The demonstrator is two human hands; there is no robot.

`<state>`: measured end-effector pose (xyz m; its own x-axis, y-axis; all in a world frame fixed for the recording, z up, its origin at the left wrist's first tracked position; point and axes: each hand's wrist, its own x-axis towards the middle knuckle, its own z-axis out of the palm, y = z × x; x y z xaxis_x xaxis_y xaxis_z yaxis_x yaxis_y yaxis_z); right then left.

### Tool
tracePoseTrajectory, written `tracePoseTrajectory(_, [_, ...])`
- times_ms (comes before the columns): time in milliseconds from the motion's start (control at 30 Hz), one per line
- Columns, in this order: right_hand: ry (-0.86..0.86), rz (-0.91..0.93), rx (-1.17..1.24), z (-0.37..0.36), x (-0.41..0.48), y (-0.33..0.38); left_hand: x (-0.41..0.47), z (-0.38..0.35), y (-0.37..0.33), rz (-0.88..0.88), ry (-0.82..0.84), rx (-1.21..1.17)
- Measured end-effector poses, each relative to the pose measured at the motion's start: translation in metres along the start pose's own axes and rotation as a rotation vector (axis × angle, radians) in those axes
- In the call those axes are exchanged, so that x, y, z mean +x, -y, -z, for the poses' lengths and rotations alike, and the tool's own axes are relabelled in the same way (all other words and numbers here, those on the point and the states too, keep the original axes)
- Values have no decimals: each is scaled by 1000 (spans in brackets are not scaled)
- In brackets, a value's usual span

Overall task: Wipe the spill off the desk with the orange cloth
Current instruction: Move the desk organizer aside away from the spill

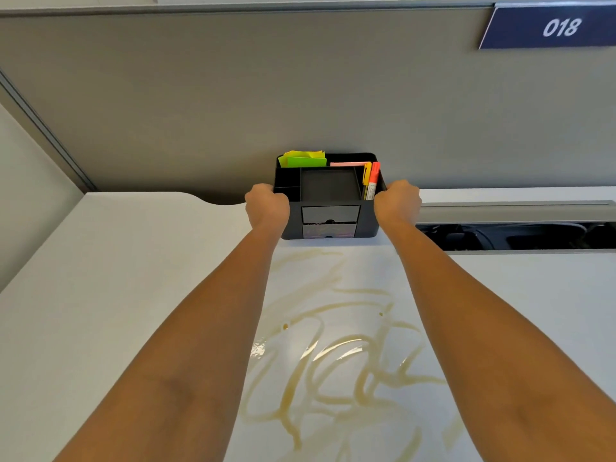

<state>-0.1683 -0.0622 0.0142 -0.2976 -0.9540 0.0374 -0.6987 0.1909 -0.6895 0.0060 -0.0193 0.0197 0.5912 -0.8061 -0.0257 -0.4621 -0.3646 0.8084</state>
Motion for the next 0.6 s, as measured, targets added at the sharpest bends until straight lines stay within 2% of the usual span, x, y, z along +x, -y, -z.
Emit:
tracePoseTrajectory(367, [89, 134, 86, -19, -54, 68, -3, 88, 26, 60, -208, -60])
tracePoseTrajectory(600, [214, 210, 134, -64, -107, 124, 5, 166, 74, 127, -355, -28])
